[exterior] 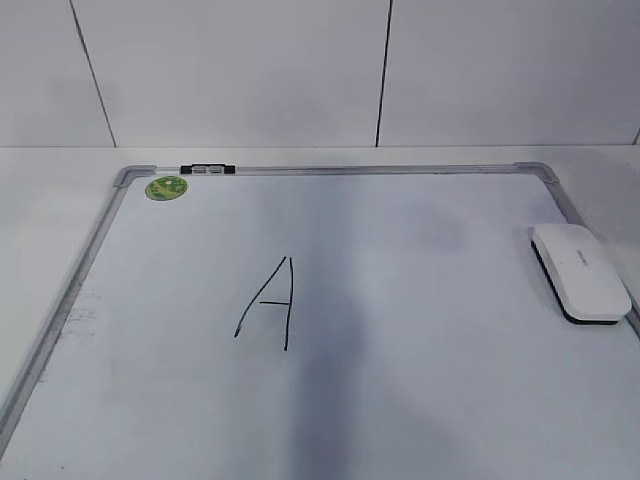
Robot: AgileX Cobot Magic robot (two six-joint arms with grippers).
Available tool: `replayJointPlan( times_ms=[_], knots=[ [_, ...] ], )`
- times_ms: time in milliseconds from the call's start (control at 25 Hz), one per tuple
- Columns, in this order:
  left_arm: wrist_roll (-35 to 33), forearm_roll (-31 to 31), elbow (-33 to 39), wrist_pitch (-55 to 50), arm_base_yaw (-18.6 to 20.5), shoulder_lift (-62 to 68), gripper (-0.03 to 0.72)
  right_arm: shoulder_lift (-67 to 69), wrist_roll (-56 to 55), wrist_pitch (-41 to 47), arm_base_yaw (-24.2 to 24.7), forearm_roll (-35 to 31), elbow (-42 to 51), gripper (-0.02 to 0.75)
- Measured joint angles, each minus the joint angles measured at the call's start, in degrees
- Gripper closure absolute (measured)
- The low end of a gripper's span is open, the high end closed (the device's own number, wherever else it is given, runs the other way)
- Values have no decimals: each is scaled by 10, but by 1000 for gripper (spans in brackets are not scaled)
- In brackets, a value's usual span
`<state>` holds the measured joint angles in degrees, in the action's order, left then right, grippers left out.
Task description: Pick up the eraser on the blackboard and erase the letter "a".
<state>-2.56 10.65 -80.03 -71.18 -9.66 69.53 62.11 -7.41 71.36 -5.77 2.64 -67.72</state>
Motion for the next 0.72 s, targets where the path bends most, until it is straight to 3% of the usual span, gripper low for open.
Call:
replayJointPlan(
  times_ms=[280, 720],
  knots=[
    [0, -8, 26, -7, 0, -117, 412, -120, 0, 4, -4, 0, 62, 145],
    [0, 2, 222, -11, 0, -300, 442, -267, 0, 8, -19, -14, 162, 145]
  ],
)
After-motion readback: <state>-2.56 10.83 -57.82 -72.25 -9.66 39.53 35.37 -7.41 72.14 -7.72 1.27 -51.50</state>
